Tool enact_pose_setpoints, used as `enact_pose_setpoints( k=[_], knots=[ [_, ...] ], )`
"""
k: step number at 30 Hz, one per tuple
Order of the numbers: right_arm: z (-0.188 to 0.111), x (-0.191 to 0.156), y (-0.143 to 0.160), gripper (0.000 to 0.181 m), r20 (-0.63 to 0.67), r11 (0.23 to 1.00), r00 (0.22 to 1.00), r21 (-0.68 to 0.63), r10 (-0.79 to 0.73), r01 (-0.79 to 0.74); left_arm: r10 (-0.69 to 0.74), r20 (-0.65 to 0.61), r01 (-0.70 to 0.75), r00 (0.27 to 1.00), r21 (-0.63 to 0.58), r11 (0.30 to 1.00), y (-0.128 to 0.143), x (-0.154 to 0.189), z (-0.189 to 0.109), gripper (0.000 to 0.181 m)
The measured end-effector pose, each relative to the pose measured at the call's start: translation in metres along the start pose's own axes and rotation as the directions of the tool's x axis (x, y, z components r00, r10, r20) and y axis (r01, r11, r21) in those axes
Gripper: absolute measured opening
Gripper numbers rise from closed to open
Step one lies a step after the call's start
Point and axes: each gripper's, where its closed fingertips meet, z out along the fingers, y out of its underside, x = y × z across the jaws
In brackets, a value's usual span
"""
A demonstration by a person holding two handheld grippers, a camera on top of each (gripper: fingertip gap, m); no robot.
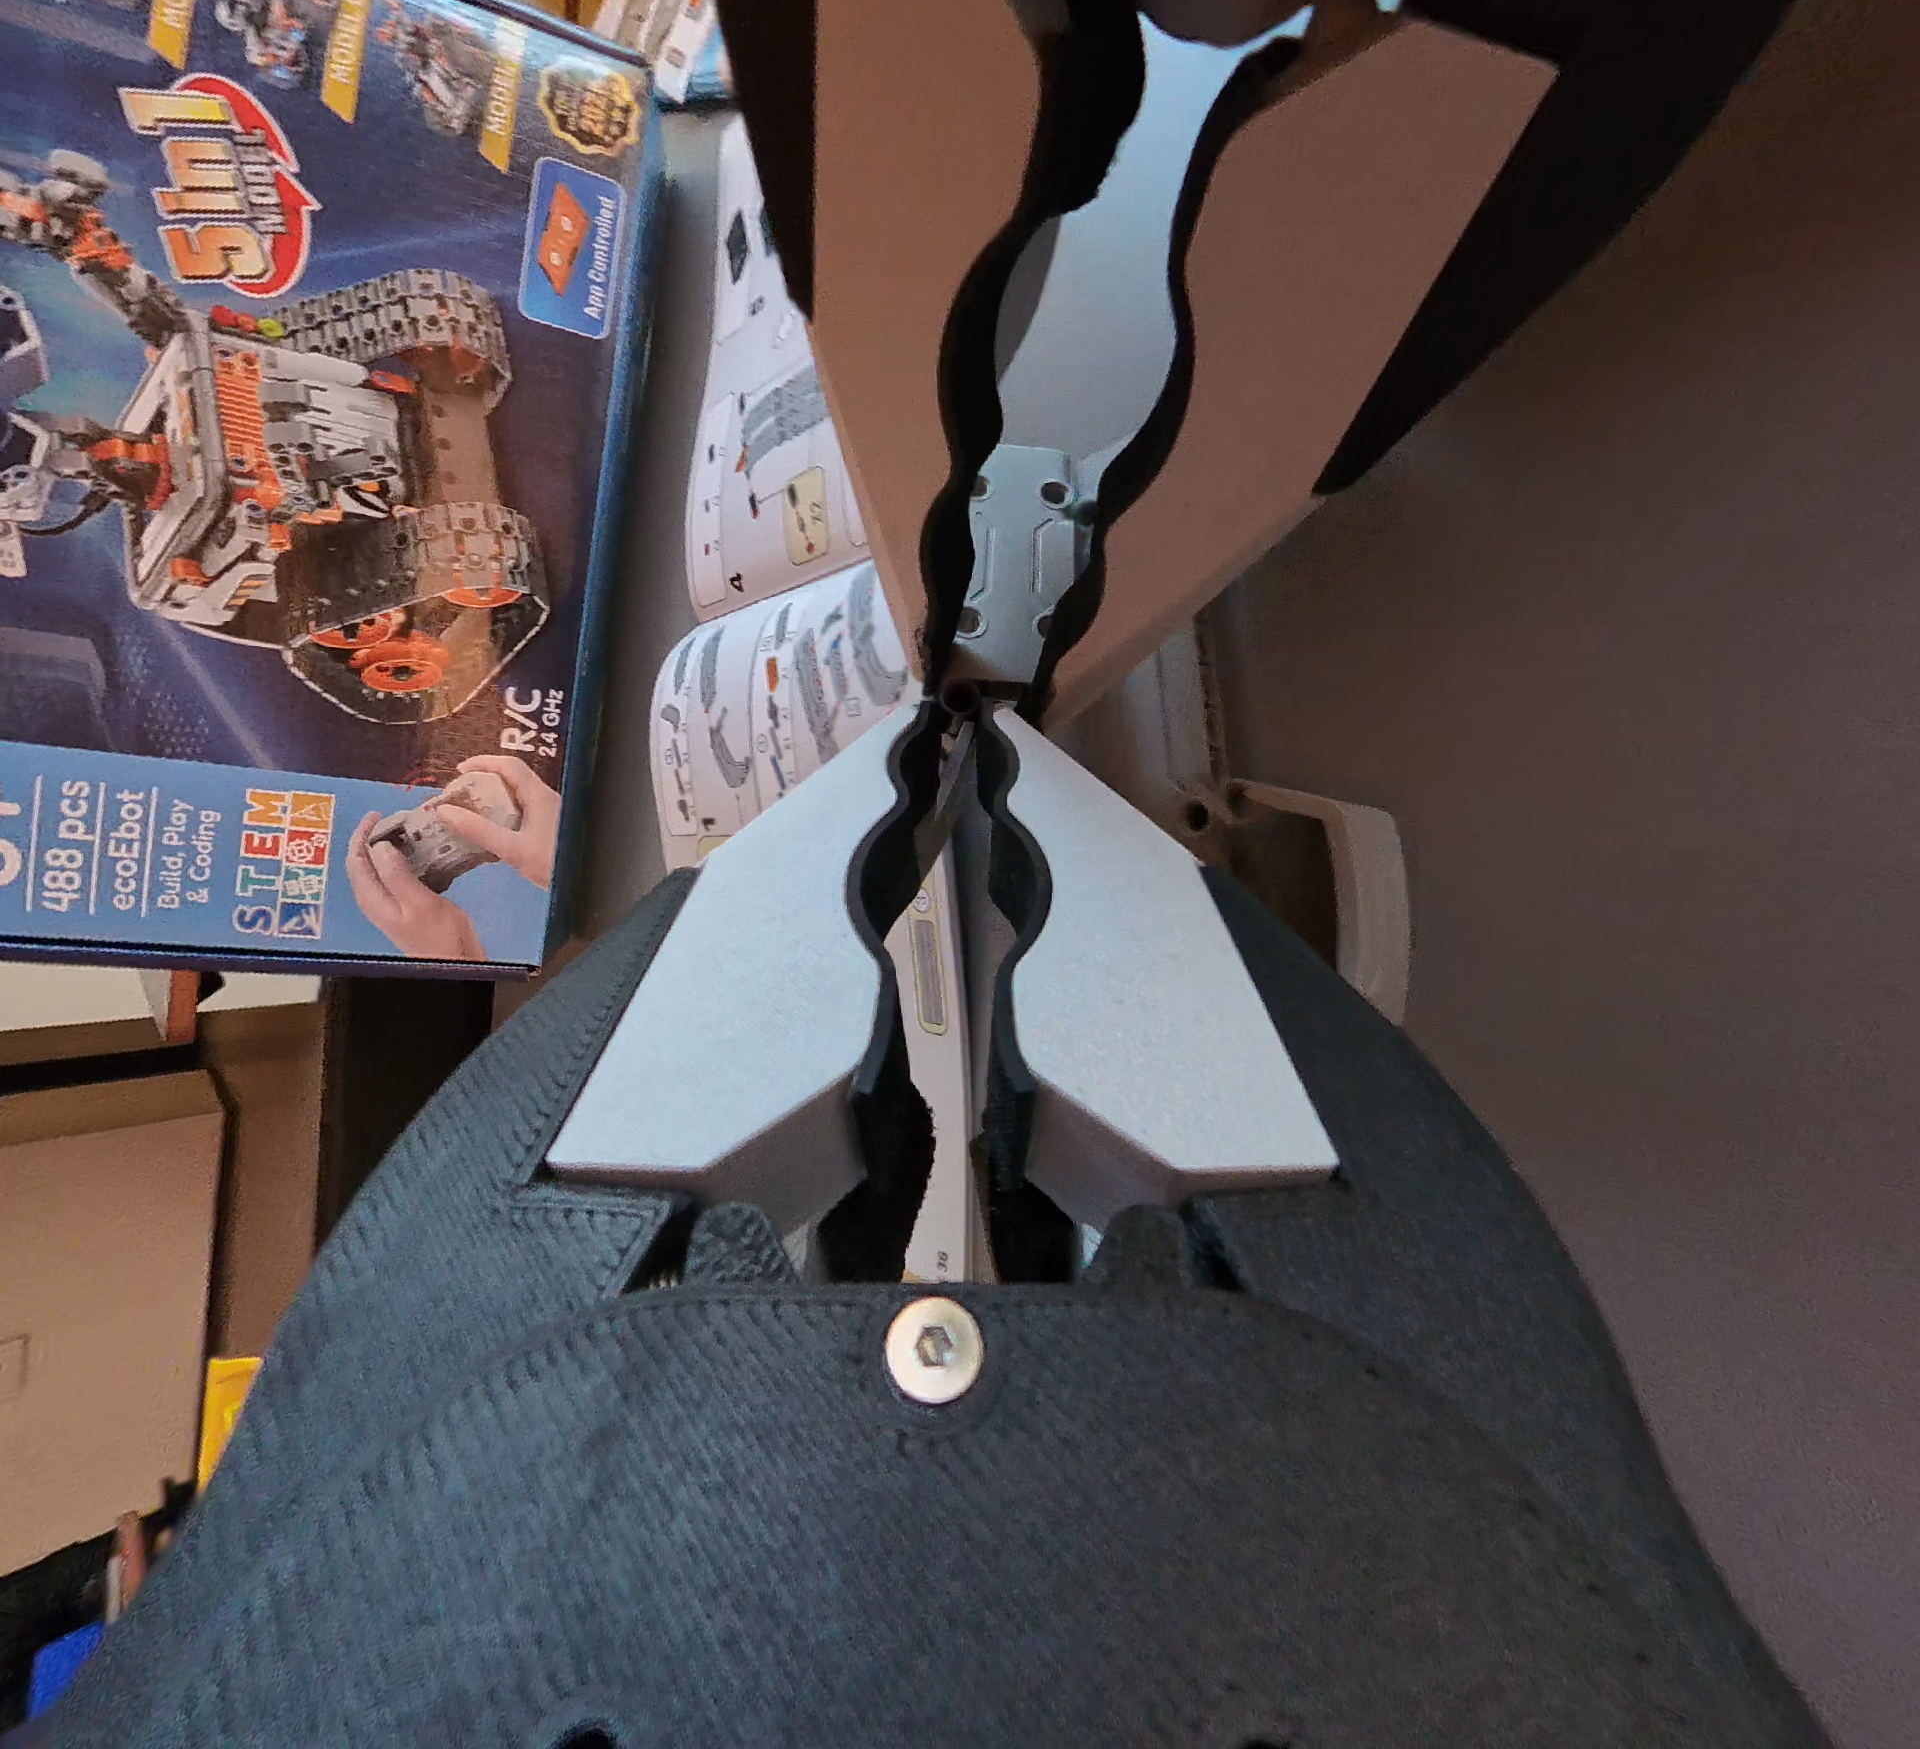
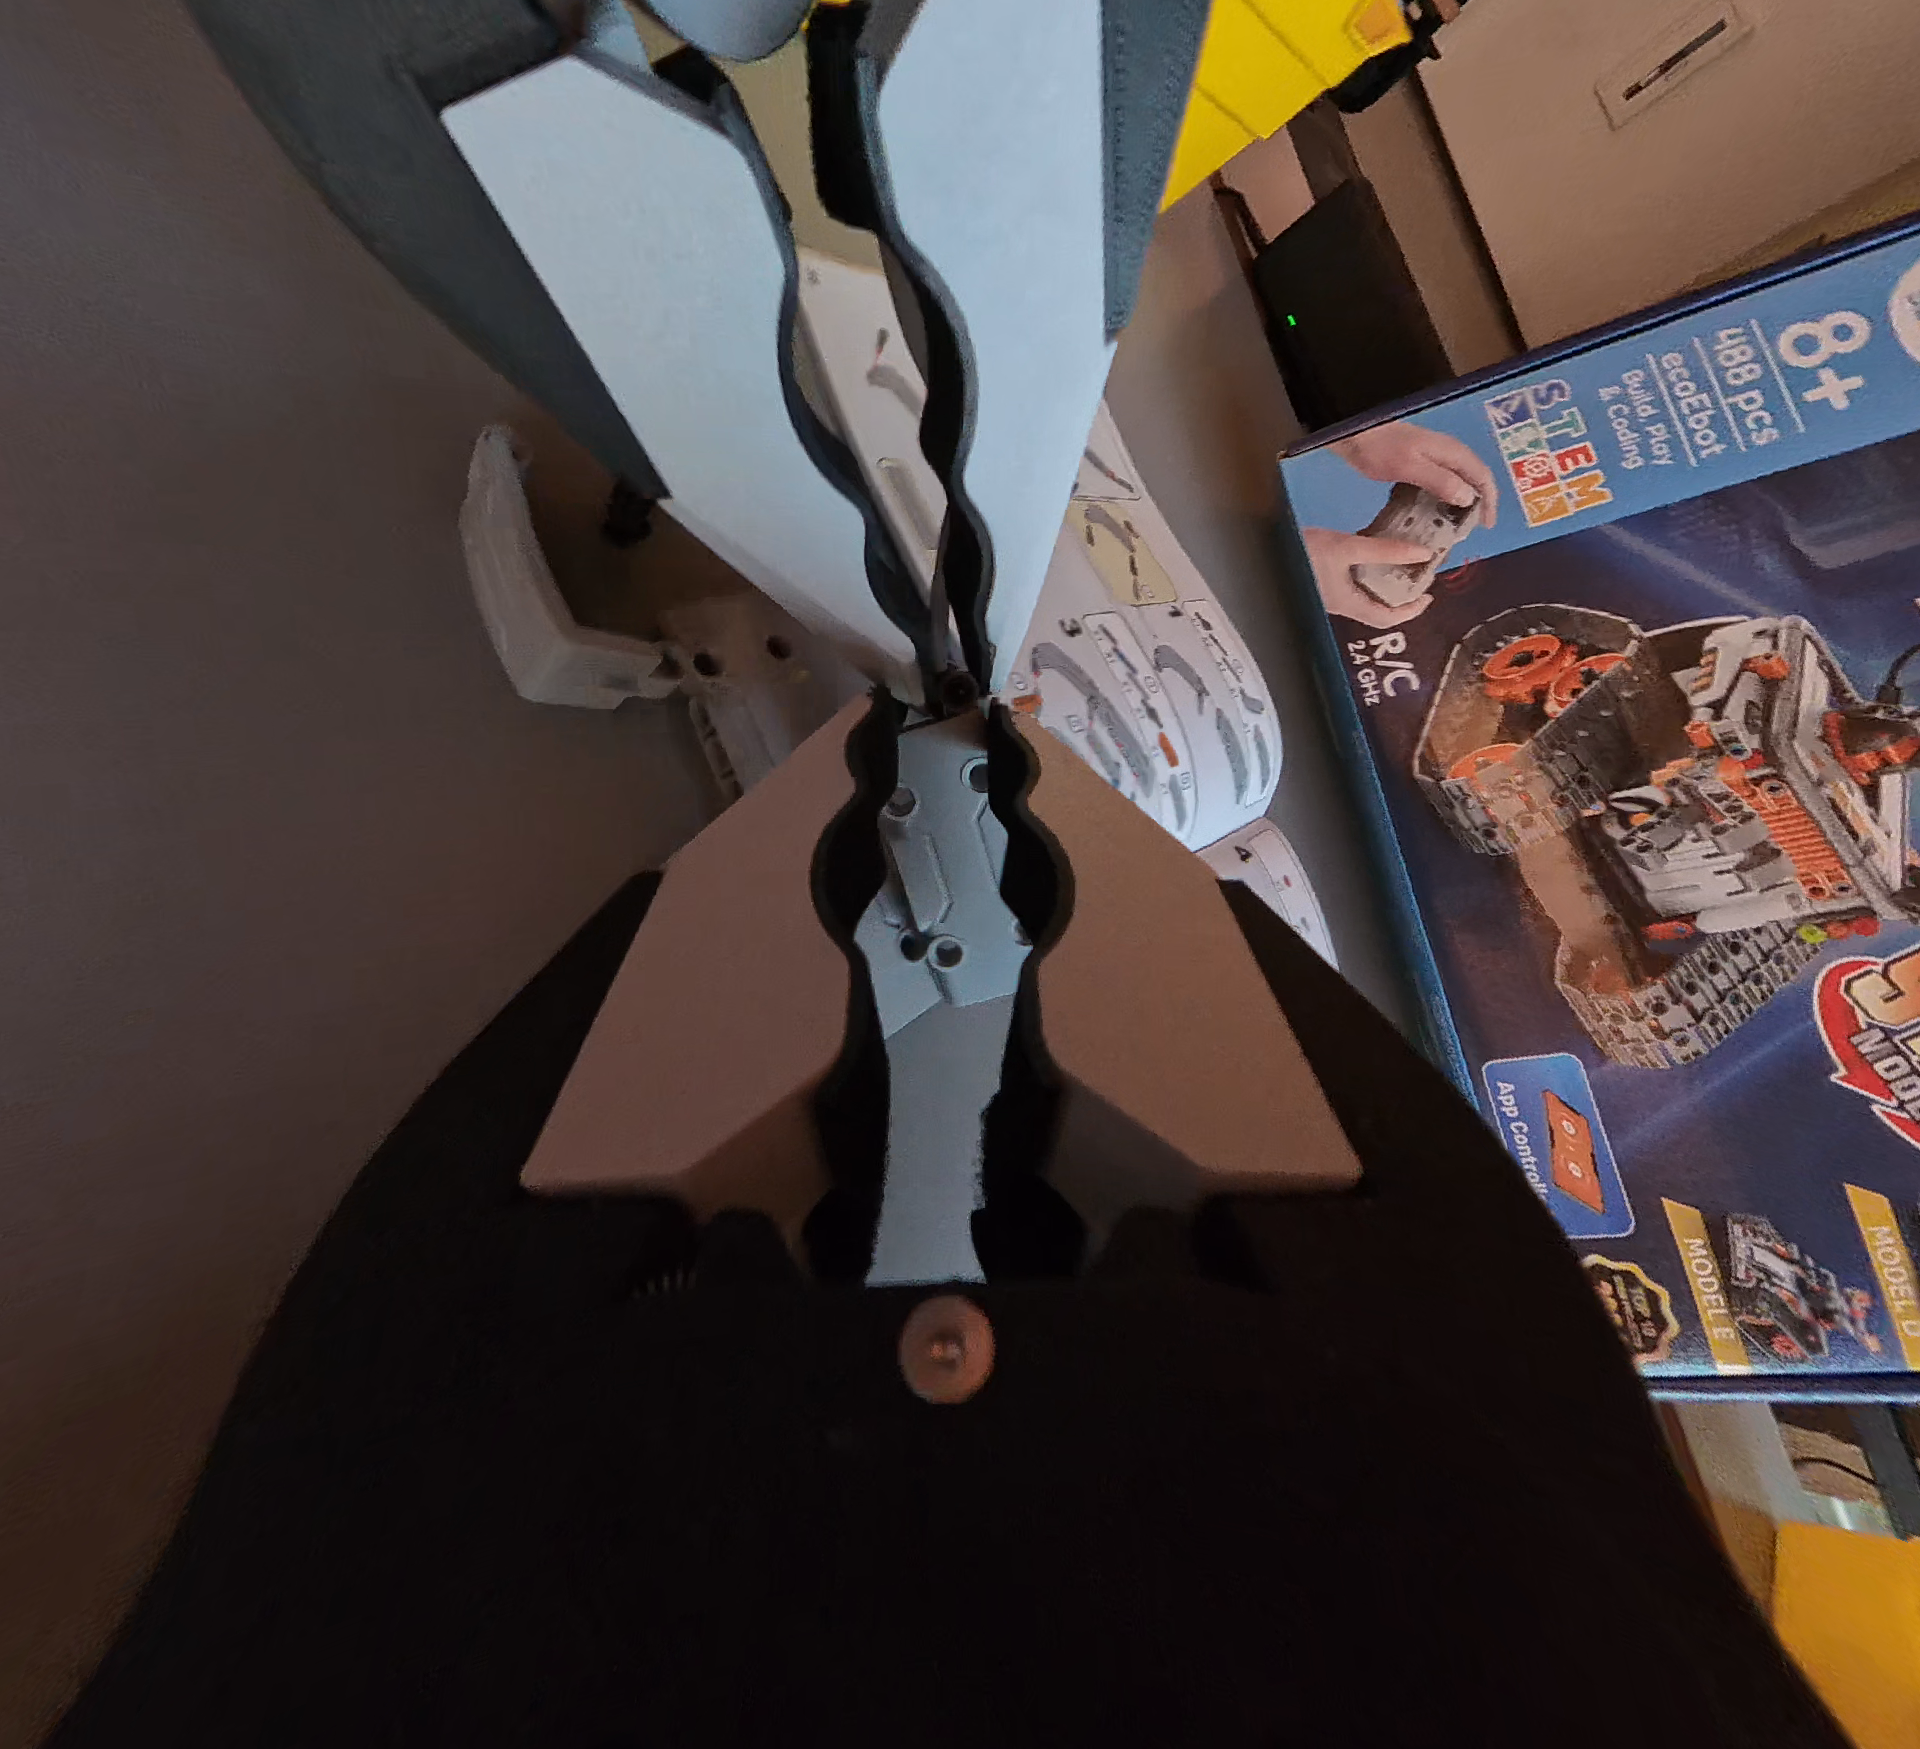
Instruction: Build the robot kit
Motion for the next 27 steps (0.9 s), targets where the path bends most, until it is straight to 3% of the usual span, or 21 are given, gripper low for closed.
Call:
enact_pose_setpoints(
  k=[8, 14, 17, 24, 27],
  knots=[
    [0.000, -0.002, -0.003, 0.017, -0.072, 0.995, 0.994, 0.053, -0.086, 0.090, 0.068, 0.073, -0.070, 0.995, 0.030, 0.997, 0.002, 0.003, -0.002, 0.006],
    [0.004, 0.013, -0.004, 0.015, -0.198, 0.963, 0.945, 0.011, -0.261, 0.268, 0.176, 0.261, -0.176, 0.949, -0.023, 0.984, 0.002, -0.013, 0.001, 0.006],
    [0.007, 0.021, -0.007, 0.015, -0.233, 0.959, 0.932, -0.003, -0.276, 0.283, 0.215, 0.322, -0.212, 0.922, -0.045, 0.976, 0.003, -0.022, 0.001, 0.005],
    [0.015, 0.015, -0.005, 0.017, -0.180, 0.986, 0.971, 0.022, -0.158, 0.165, 0.188, 0.295, -0.185, 0.937, -0.039, 0.982, 0.010, -0.019, 0.004, 0.005],
    [0.017, 0.012, -0.003, 0.017, -0.192, 0.980, 0.962, 0.007, -0.193, 0.198, 0.202, 0.306, -0.196, 0.930, -0.052, 0.979, 0.013, -0.016, 0.005, 0.005]
  ],
)
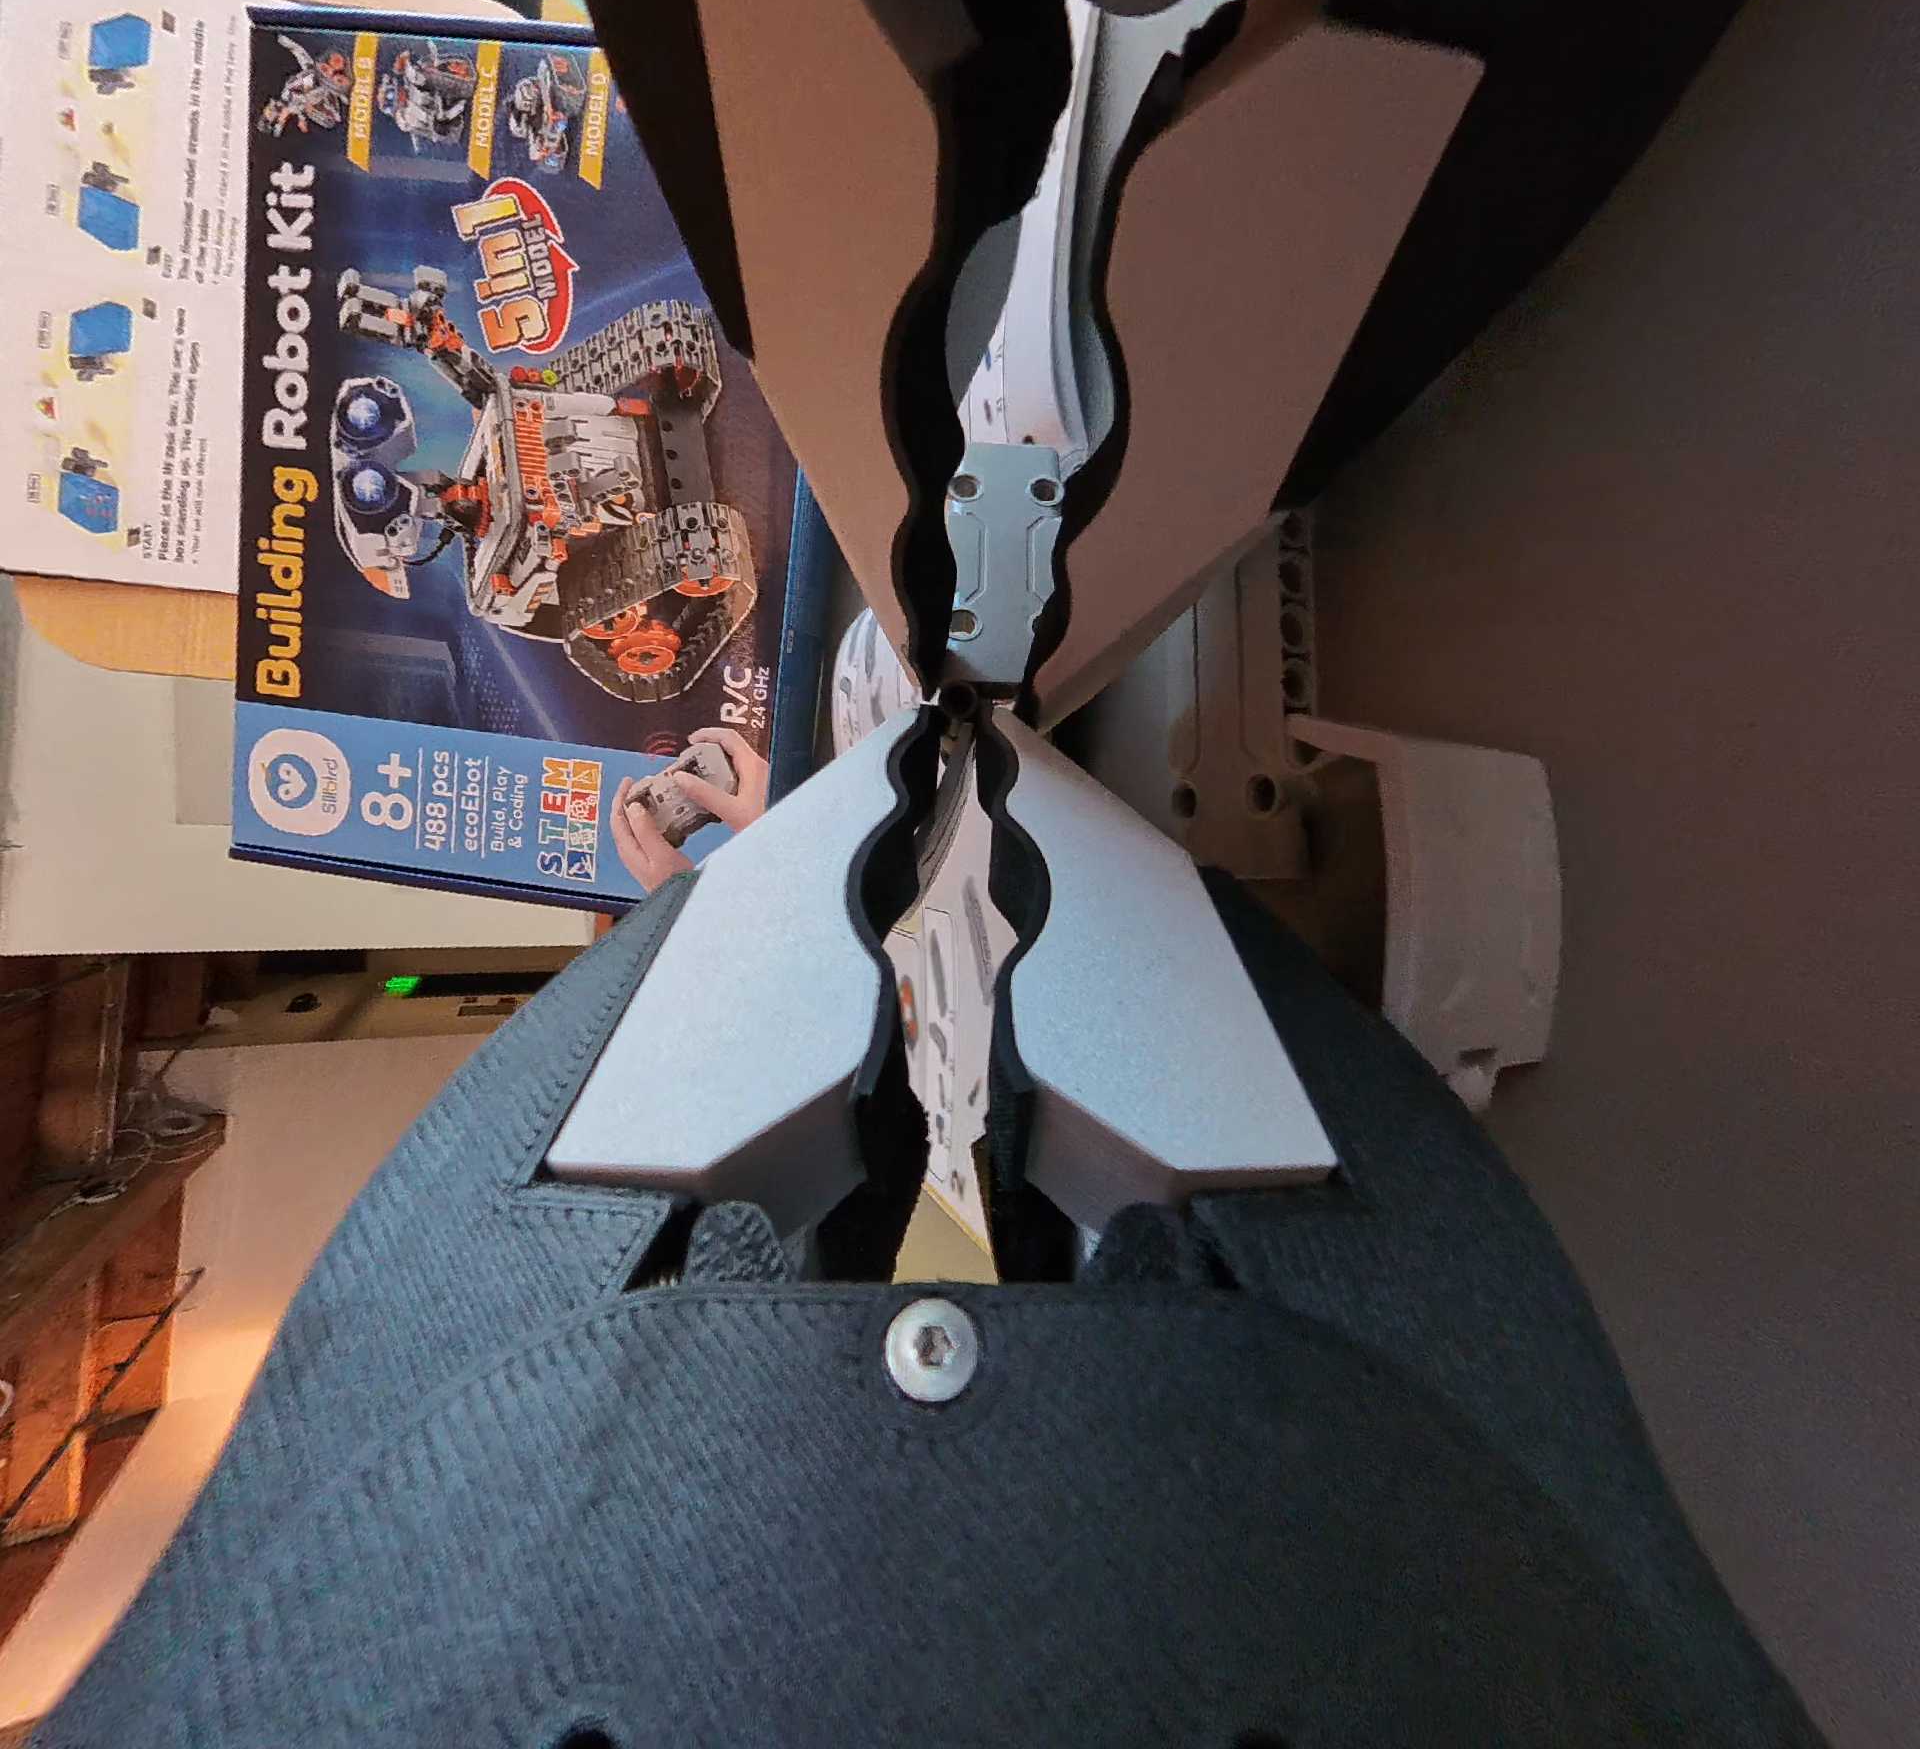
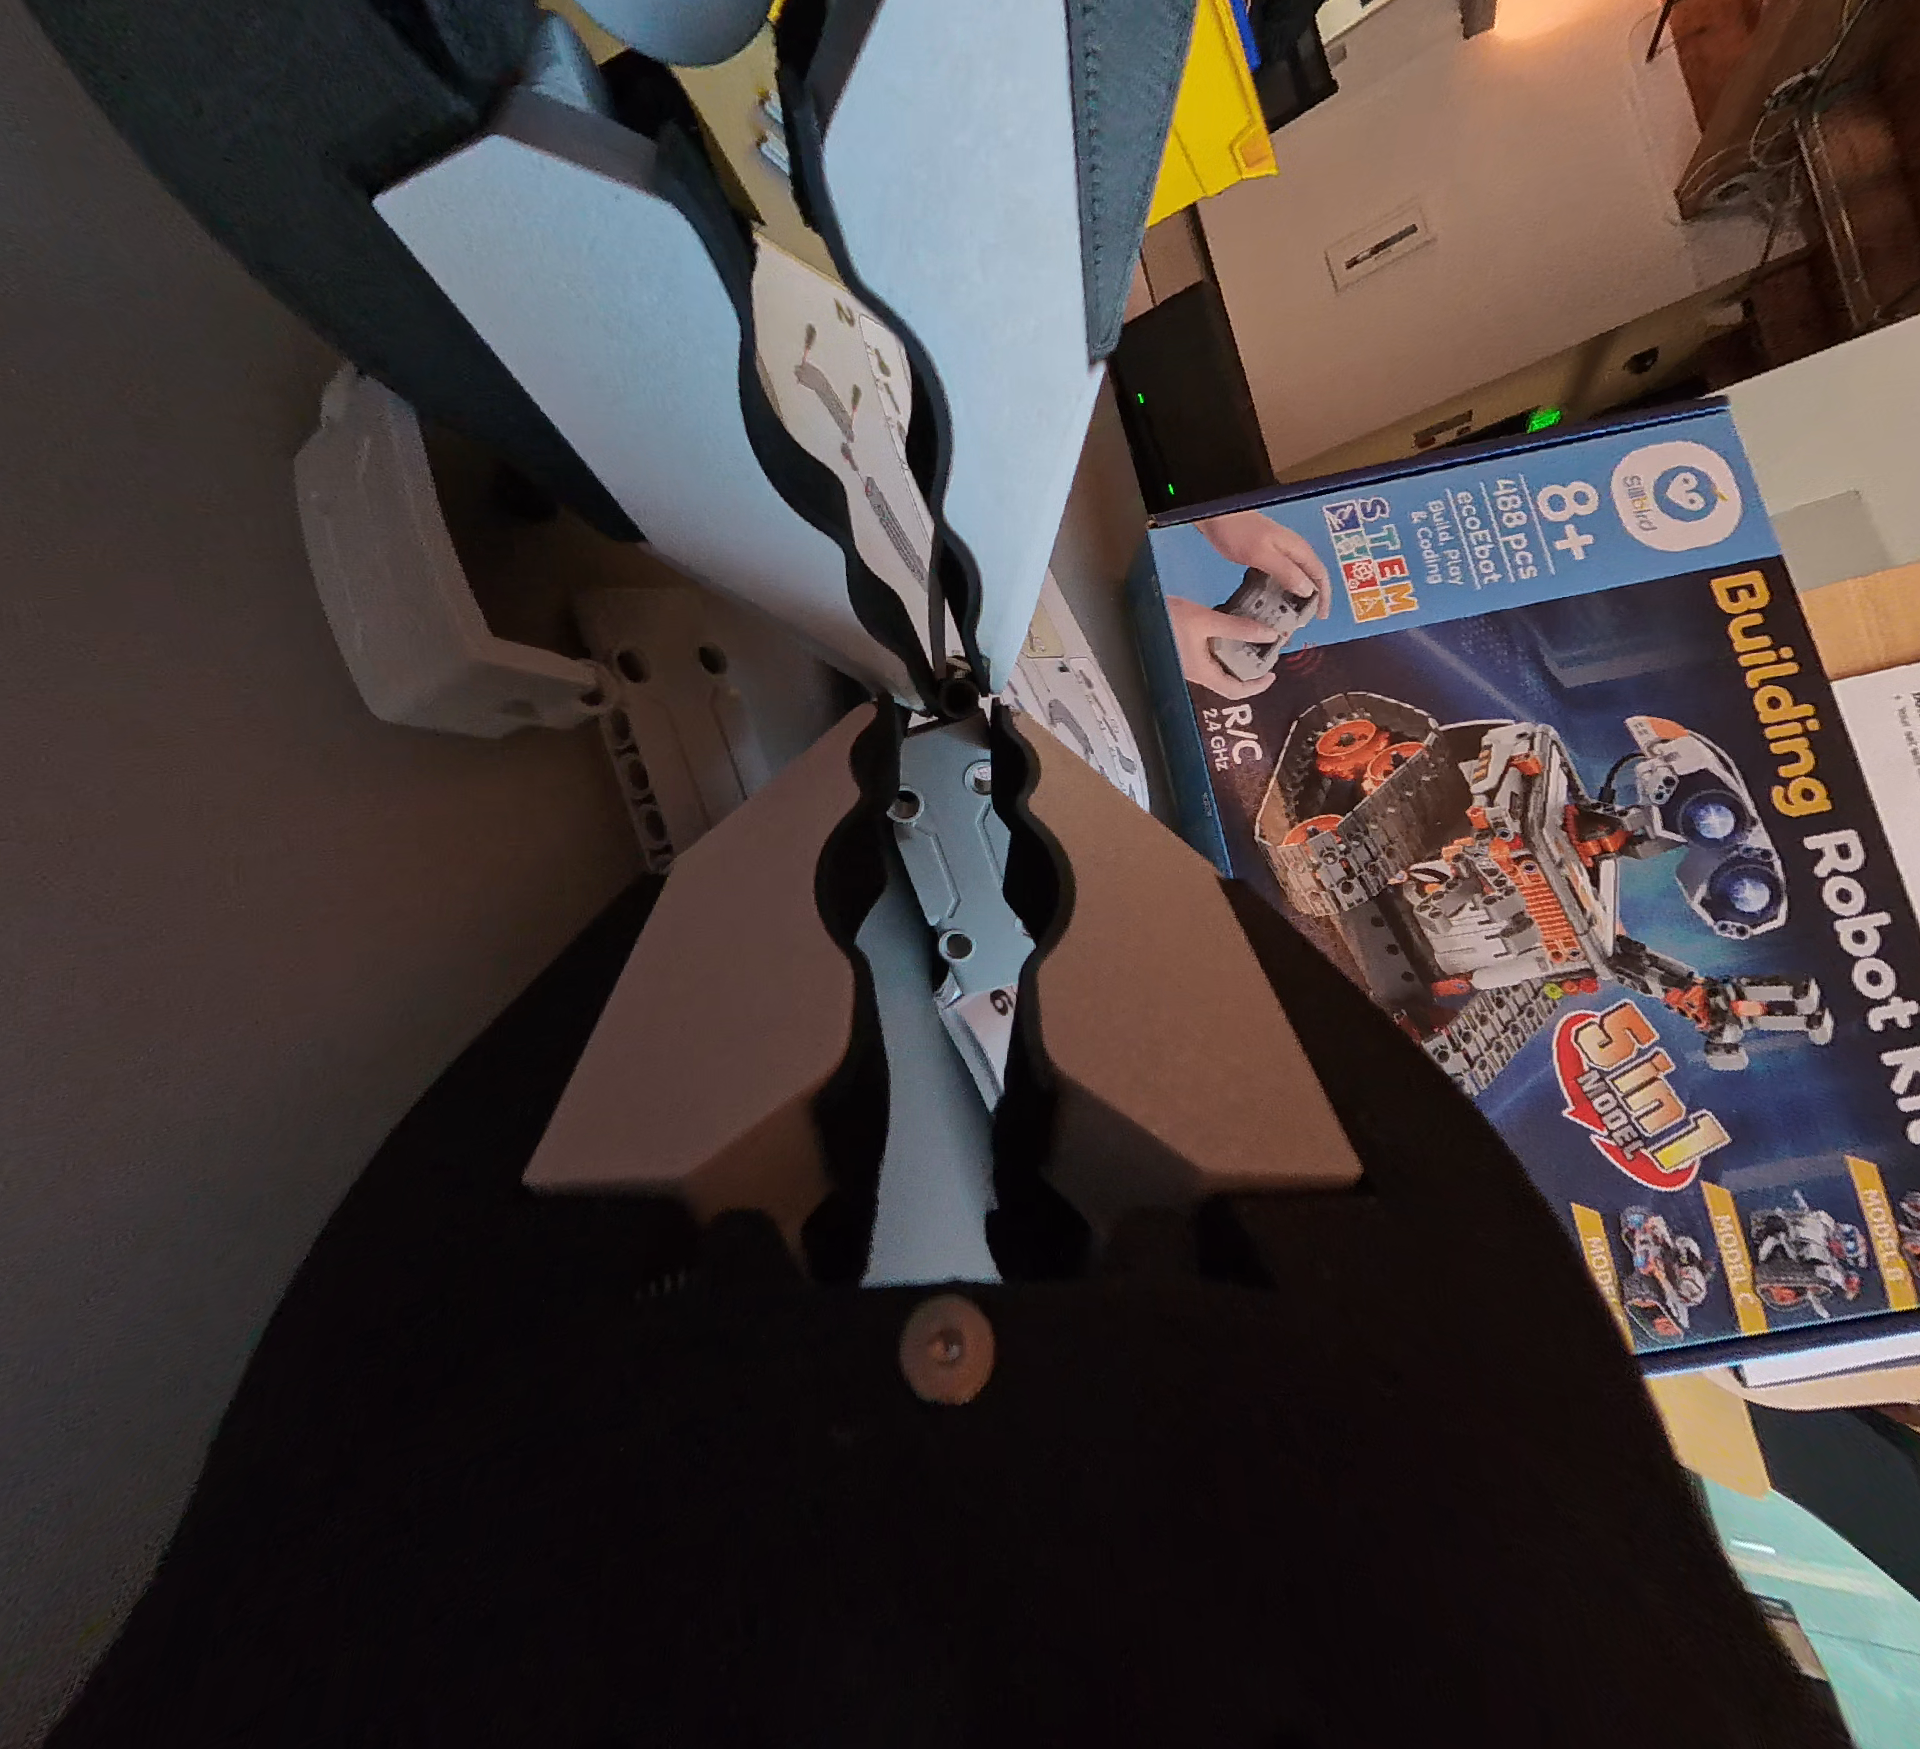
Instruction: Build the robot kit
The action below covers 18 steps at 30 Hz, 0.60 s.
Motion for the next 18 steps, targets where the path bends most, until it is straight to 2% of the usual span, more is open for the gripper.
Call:
enact_pose_setpoints(
  k=[3, 6, 18],
  knots=[
    [-0.0004, -0.0037, 0.0018, 0.017, 0.033, 0.999, 0.999, 0.005, 0.032, -0.032, -0.065, -0.025, 0.065, 0.998, -0.001, 0.998, 0.0011, 0.0039, -0.0004, 0.006],
    [-0.0012, -0.0061, 0.0038, 0.017, 0.048, 0.999, 0.998, -0.004, 0.035, -0.035, -0.009, 0.000, 0.009, 1.000, 0.000, 1.000, 0.0005, 0.0068, -0.0004, 0.006],
    [-0.0053, -0.0093, 0.0020, 0.015, 0.046, 1.000, 0.999, -0.006, 0.025, -0.024, 0.006, 0.015, -0.005, 1.000, -0.007, 1.000, 0.0000, 0.0093, -0.0055, 0.006]
  ],
)
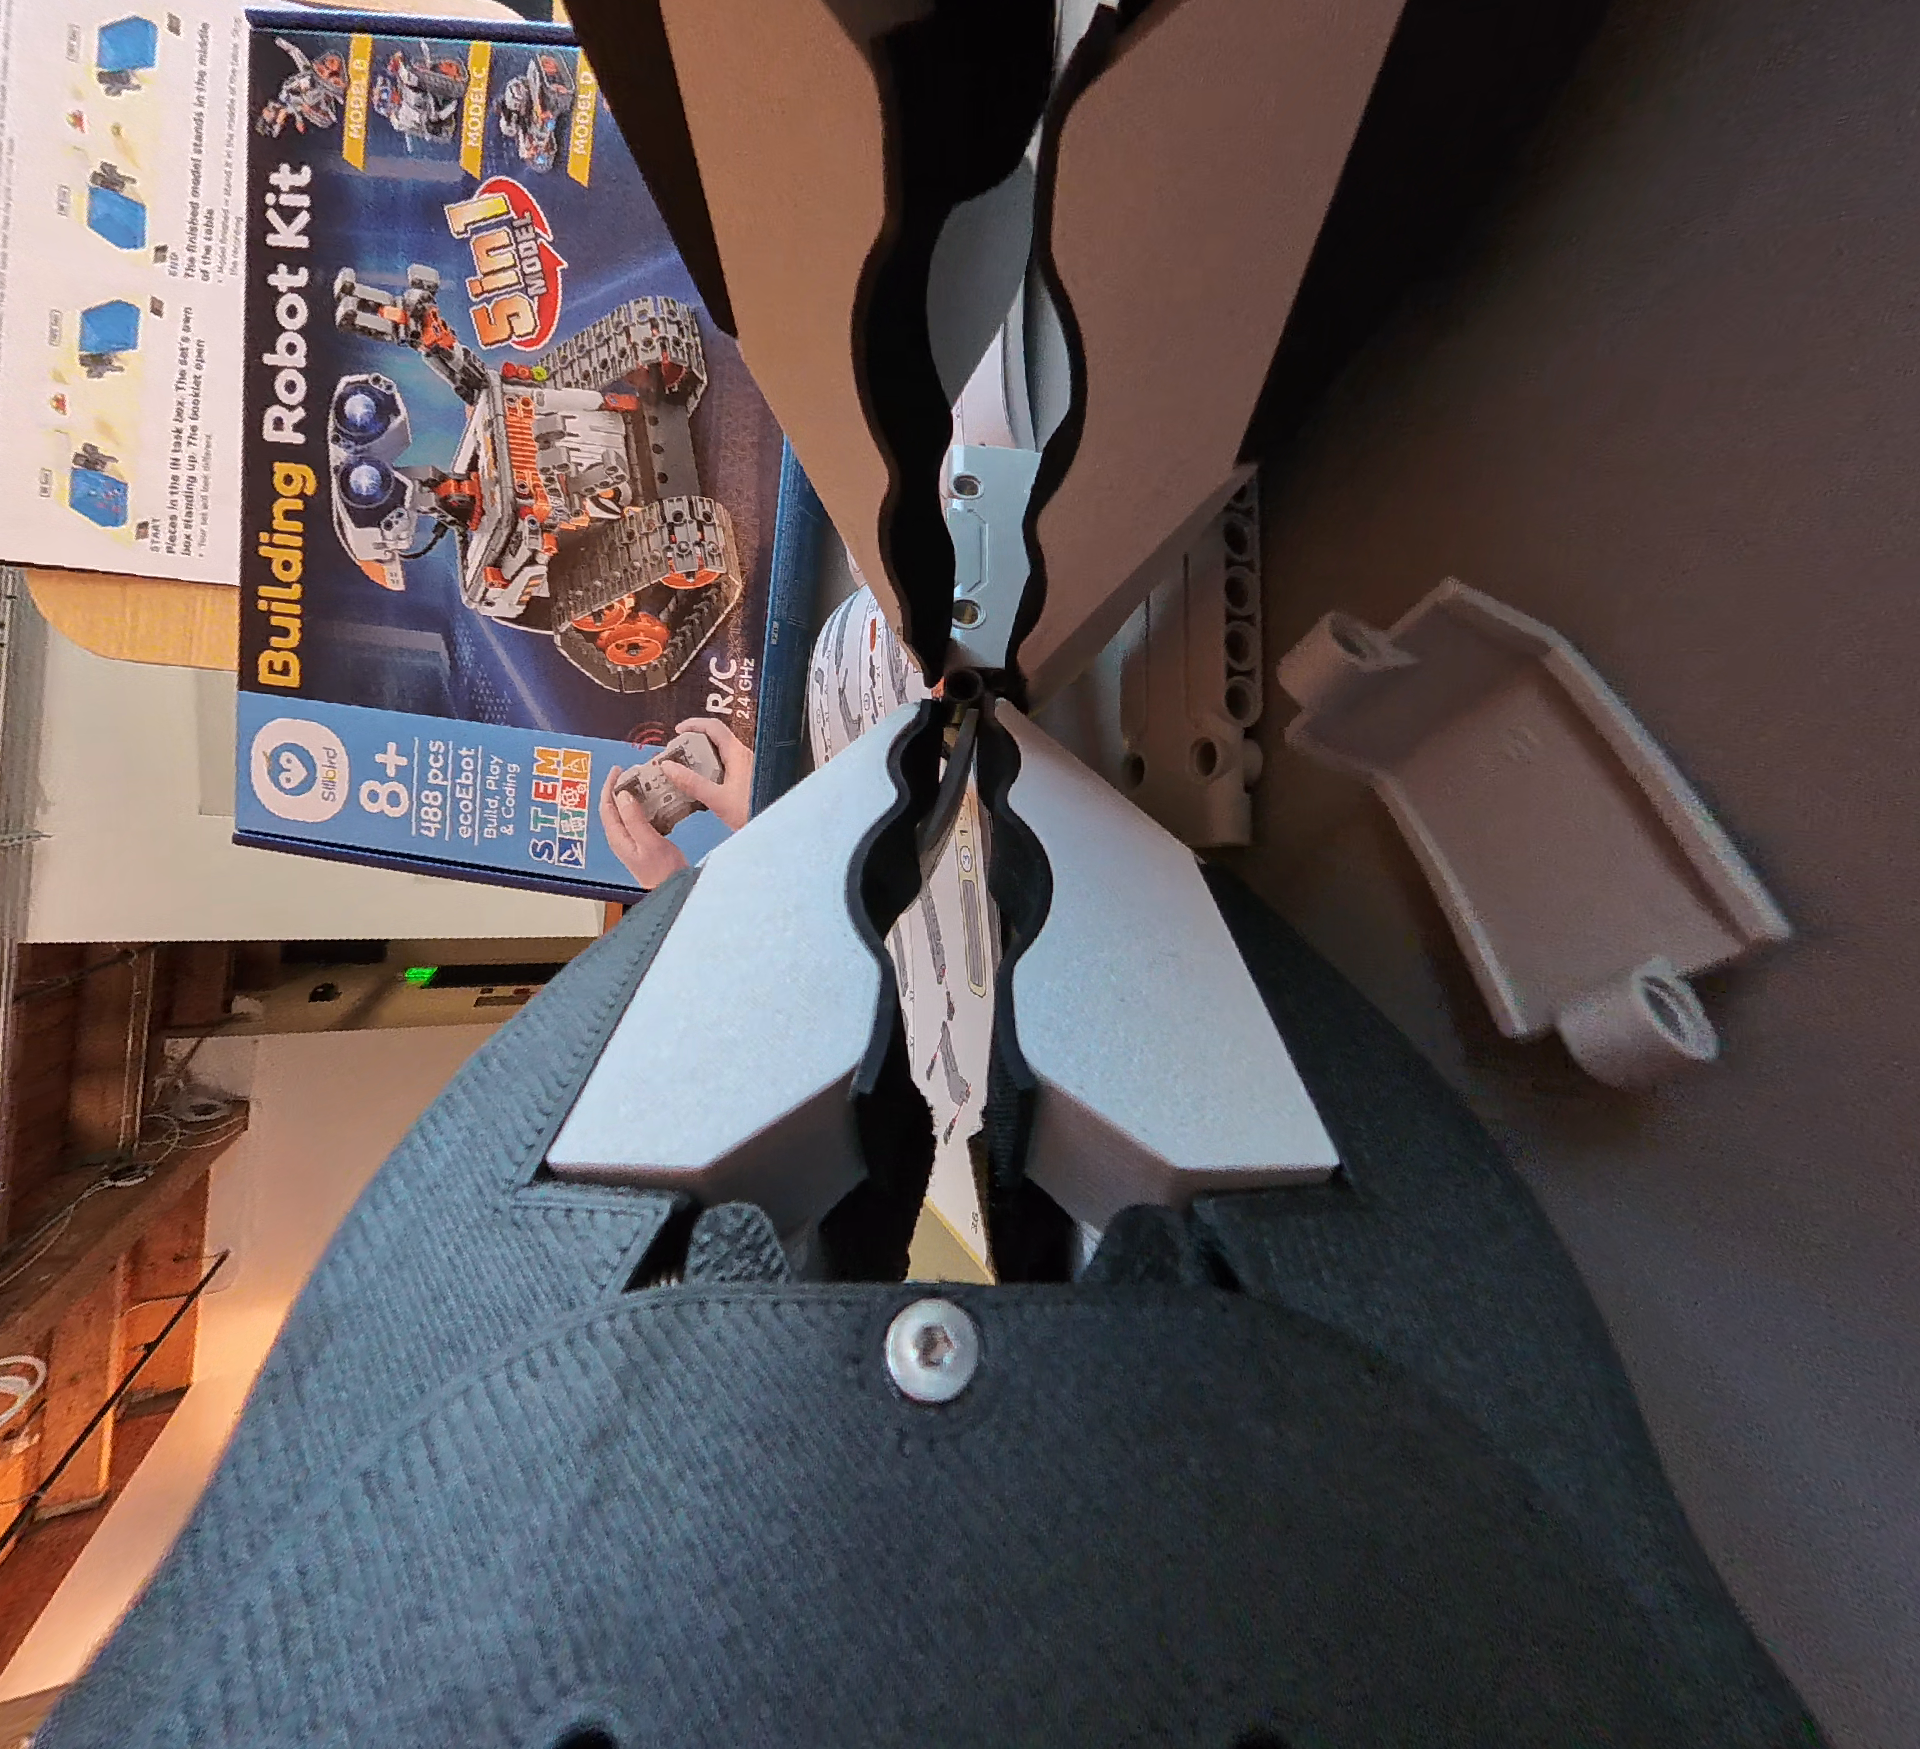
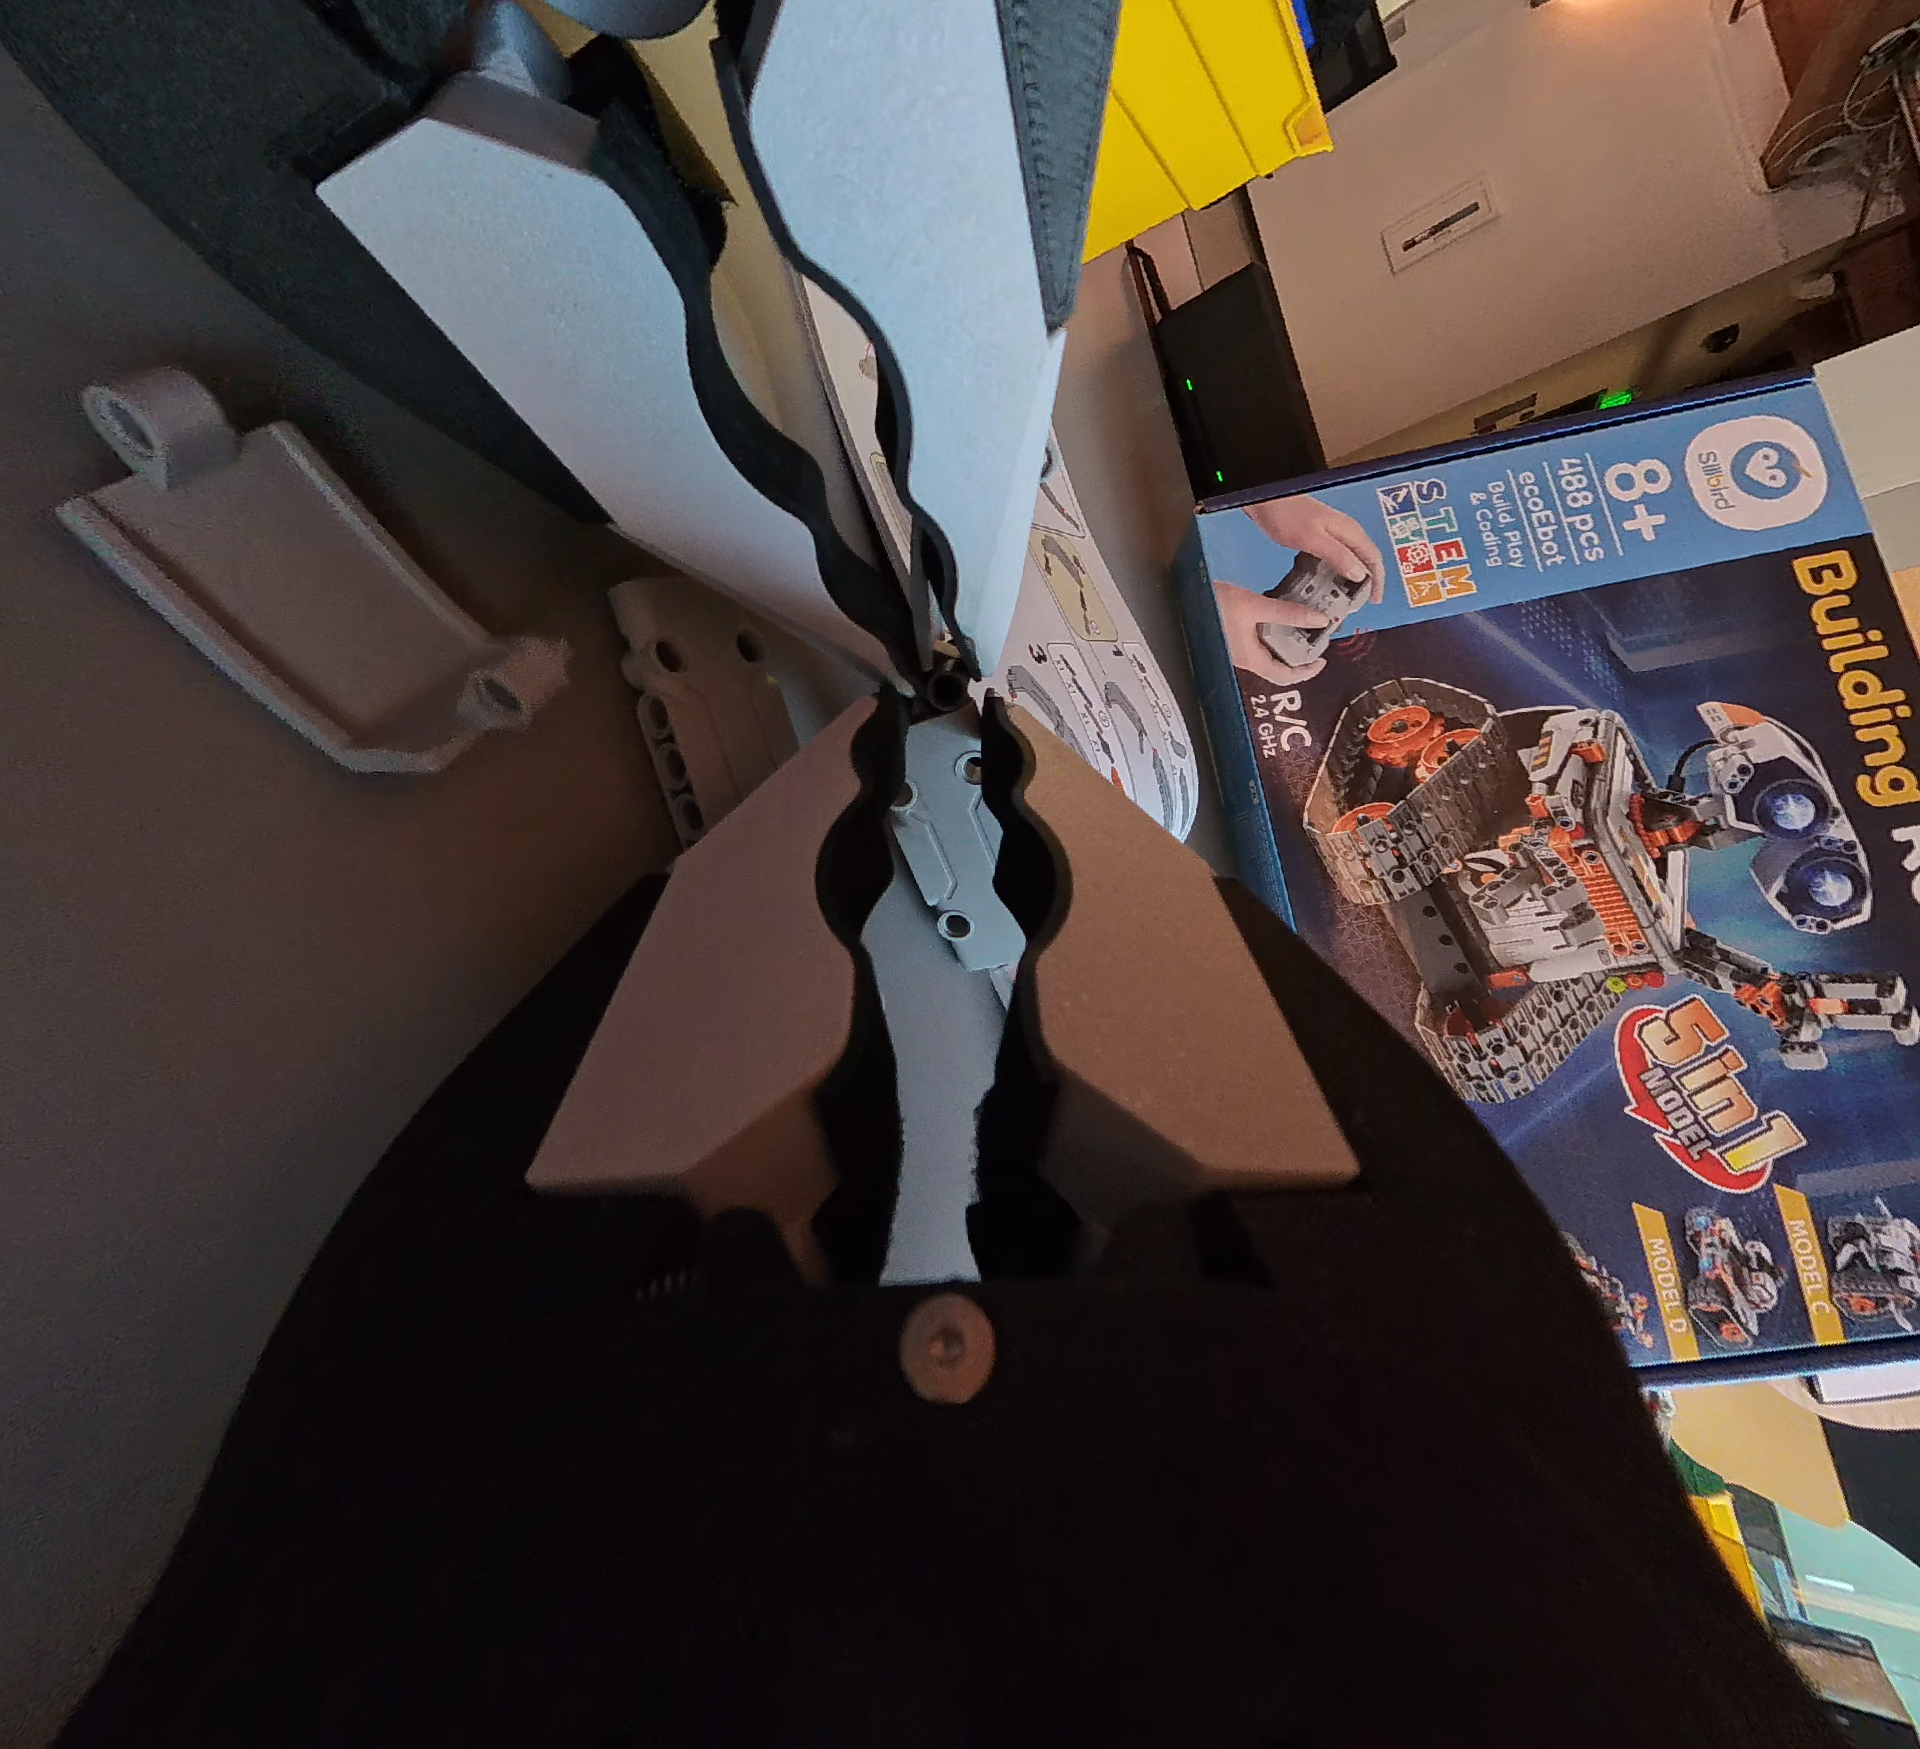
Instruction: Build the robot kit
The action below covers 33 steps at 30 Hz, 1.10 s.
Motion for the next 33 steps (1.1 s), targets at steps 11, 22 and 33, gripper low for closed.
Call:
enact_pose_setpoints(
  k=[11, 22, 33],
  knots=[
    [-0.001, -0.003, -0.002, 0.015, 0.016, 1.000, 1.000, 0.018, -0.004, 0.004, -0.008, -0.003, 0.008, 1.000, -0.009, 1.000, 0.001, 0.003, -0.005, 0.006],
    [-0.002, -0.006, -0.004, 0.015, 0.035, 0.999, 0.999, 0.031, 0.015, -0.016, 0.002, -0.001, -0.002, 1.000, -0.023, 1.000, 0.002, 0.004, -0.009, 0.006],
    [-0.002, -0.009, -0.007, 0.014, 0.064, 0.998, 0.998, 0.050, 0.029, -0.032, 0.013, -0.004, -0.013, 1.000, -0.037, 0.999, 0.004, 0.007, -0.015, 0.006]
  ],
)
